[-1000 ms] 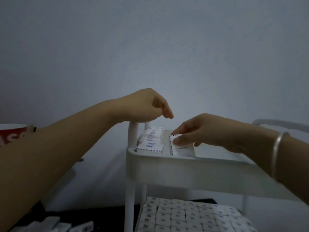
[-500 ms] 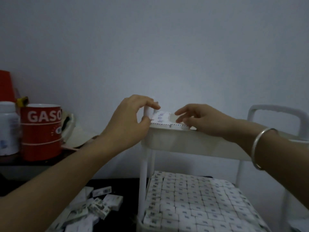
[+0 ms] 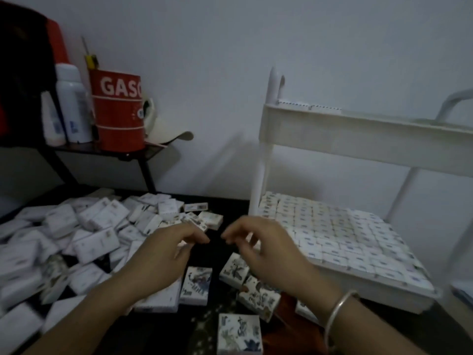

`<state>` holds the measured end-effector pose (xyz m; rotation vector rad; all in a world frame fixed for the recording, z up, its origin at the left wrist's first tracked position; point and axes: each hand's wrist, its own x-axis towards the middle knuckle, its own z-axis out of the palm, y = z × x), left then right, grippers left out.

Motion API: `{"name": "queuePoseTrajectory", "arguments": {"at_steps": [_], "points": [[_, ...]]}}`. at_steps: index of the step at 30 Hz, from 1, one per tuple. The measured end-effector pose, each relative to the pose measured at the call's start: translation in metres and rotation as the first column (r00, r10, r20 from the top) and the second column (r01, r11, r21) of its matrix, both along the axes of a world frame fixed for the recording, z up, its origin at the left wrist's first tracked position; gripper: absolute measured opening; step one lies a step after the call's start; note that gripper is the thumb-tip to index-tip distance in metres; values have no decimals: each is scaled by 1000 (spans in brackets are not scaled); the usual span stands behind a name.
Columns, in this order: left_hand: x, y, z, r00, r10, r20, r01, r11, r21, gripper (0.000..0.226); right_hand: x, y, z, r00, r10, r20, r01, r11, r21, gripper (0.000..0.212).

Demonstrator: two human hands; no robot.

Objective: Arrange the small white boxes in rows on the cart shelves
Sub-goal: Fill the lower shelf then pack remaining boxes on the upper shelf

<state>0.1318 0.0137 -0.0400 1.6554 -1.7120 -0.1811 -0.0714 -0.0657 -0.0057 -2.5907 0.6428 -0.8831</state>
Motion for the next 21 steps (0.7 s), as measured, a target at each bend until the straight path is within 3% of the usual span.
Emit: {"name": "queuePoseTrajectory", "arguments": {"at_steps": [3, 6, 9, 13, 18, 21], "points": [[29, 24, -18, 983, 97, 155, -102, 995, 21, 38, 25, -1, -45, 992, 7, -128, 1, 998, 64, 24], [46, 43, -30, 933, 70, 354, -117, 986, 115, 27, 55, 4, -69, 976, 50, -211, -41, 998, 44, 23], [45, 55, -38, 877, 8, 480, -95, 983, 158, 21, 82, 9, -80, 950, 59, -305, -82, 995, -63, 31], [42, 65, -46, 819, 6, 573, -54, 996, 66, 21, 98, 14, -87, 926, -36, -377, -56, 972, -229, 32], [48, 73, -52, 877, -81, 474, 43, 995, 91, 20, 99, 10, -81, 906, -78, -416, -7, 980, -198, 27], [51, 71, -54, 923, -22, 384, -27, 992, 122, 48, 103, 4, -74, 889, -25, -457, 1, 999, -53, 33]]}}
